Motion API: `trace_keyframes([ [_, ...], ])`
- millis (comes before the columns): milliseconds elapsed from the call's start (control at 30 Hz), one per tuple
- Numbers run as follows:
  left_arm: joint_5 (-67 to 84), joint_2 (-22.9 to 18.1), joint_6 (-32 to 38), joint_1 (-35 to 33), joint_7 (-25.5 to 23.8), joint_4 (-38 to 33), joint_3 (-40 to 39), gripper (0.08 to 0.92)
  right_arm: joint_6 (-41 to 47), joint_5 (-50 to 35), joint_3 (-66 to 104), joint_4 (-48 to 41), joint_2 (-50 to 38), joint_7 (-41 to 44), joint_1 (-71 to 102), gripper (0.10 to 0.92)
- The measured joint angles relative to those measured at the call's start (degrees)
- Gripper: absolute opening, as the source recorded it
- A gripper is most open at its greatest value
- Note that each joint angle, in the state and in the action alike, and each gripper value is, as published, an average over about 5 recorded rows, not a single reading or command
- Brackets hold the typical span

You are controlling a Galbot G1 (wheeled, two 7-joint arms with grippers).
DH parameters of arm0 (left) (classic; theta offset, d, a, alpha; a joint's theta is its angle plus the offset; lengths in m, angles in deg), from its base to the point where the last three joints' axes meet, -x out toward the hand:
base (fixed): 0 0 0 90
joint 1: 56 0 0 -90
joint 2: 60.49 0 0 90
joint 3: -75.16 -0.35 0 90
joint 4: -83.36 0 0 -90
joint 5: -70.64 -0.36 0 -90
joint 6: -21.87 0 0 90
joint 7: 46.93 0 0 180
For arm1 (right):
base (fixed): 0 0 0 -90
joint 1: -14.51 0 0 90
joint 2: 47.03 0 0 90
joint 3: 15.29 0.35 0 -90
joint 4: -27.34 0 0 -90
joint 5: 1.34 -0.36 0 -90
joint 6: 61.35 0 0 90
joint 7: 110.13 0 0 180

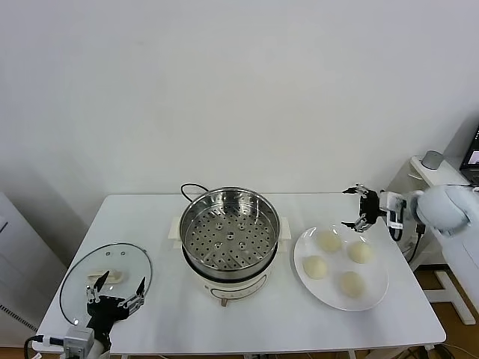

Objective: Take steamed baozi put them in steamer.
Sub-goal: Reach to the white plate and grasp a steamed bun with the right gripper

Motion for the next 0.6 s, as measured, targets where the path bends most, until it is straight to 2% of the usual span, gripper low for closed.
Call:
trace_keyframes([
  [233,-0.1,-0.88,-0.04,-0.43,0.04,-0.32,0.12,0.823,-1.89,5.25,-7.24,-7.06,3.8,4.15,-5.49,0.823],
  [600,-0.43,-1.28,-0.22,-0.8,-0.01,0.03,0.37,0.823,-5.14,12.43,-7.78,-16.31,11.22,5.55,-5.21,0.823],
])
